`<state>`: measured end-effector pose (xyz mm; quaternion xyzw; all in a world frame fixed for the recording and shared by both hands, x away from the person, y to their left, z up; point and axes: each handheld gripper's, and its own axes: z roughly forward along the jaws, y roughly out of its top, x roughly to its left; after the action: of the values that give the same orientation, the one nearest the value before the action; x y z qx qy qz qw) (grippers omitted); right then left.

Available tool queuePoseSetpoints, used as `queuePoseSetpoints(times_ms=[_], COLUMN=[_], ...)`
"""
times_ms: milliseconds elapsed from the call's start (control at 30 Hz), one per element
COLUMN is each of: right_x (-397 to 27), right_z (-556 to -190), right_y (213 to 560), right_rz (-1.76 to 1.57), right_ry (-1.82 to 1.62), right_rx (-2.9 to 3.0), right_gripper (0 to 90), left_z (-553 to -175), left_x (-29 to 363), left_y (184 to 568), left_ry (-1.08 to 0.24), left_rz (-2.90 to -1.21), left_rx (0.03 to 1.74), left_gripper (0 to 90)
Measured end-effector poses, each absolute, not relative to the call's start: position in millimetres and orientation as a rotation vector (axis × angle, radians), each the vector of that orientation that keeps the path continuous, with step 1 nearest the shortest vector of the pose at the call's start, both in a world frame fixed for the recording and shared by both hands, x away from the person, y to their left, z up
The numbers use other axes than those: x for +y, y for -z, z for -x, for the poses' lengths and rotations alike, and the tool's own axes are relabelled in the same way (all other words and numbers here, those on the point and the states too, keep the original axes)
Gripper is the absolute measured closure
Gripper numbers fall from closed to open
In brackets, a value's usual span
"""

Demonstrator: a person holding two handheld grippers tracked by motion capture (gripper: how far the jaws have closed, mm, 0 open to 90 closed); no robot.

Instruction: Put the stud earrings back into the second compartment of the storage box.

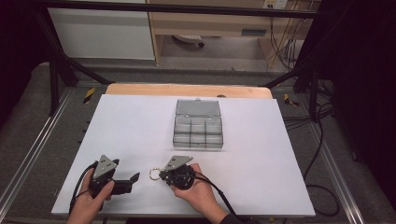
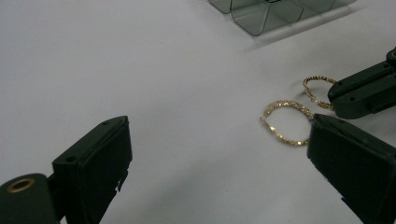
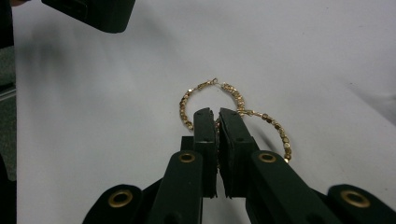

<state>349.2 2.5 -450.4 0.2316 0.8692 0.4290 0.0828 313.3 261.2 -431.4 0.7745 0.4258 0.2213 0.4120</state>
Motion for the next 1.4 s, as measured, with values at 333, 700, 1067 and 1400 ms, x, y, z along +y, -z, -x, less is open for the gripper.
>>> queuePoseSetpoints(times_ms=[333, 700, 1067, 1400], right_x=[-18.1, -44.1, -58.9, -75.5], right_z=[-357.9, -383.4, -412.3, -453.1], right_y=[432.0, 408.5, 382.5, 364.8], right_rz=[-0.71, -0.769, -0.811, -0.93], right_ry=[-1.313, -1.347, -1.37, -1.417], right_rx=[2.54, 2.442, 2.347, 2.273], right_gripper=[86.6, 86.7, 86.7, 86.8], left_z=[-313.8, -313.6, -313.5, -313.9], left_x=[263.6, 262.4, 261.2, 262.6], left_y=[433.0, 432.8, 432.1, 431.7], left_ry=[-0.556, -0.555, -0.553, -0.555], left_rz=[-1.944, -1.947, -1.951, -1.94], left_rx=[1.09, 1.081, 1.078, 1.086], left_gripper=[7.2, 7.1, 7.2, 7.2])
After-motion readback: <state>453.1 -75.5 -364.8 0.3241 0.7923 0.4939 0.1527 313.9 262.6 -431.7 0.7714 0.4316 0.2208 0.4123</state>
